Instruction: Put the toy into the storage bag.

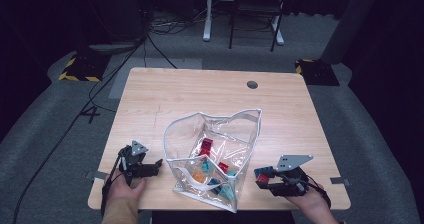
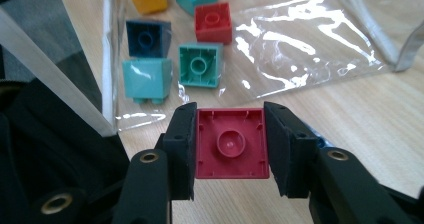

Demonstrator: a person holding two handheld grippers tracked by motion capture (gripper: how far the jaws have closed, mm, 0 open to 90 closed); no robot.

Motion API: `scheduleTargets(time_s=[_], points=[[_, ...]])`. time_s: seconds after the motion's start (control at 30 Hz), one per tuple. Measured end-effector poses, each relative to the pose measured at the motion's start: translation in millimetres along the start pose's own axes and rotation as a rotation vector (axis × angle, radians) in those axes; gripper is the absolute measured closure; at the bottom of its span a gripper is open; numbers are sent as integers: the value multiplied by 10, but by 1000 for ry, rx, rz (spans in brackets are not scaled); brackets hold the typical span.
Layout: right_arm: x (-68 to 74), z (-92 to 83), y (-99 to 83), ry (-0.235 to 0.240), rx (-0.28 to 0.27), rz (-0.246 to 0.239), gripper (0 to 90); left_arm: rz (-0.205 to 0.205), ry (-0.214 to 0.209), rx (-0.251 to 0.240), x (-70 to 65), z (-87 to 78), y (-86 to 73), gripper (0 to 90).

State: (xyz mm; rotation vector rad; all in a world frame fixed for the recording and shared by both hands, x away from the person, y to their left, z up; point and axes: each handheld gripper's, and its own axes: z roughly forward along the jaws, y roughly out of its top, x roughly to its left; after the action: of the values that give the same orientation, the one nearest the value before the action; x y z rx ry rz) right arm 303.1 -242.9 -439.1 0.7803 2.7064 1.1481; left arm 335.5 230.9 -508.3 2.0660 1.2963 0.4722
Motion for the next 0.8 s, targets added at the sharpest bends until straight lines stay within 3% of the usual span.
scheduleTargets(time_s=[0.27,0.8], points=[[-72,-257,159,5,-60,19,588,-3,5,2,3,-2,0,128],[-181,-730,529,-1,-65,-11,587,-18,16,-3,4,-7,-6,143]])
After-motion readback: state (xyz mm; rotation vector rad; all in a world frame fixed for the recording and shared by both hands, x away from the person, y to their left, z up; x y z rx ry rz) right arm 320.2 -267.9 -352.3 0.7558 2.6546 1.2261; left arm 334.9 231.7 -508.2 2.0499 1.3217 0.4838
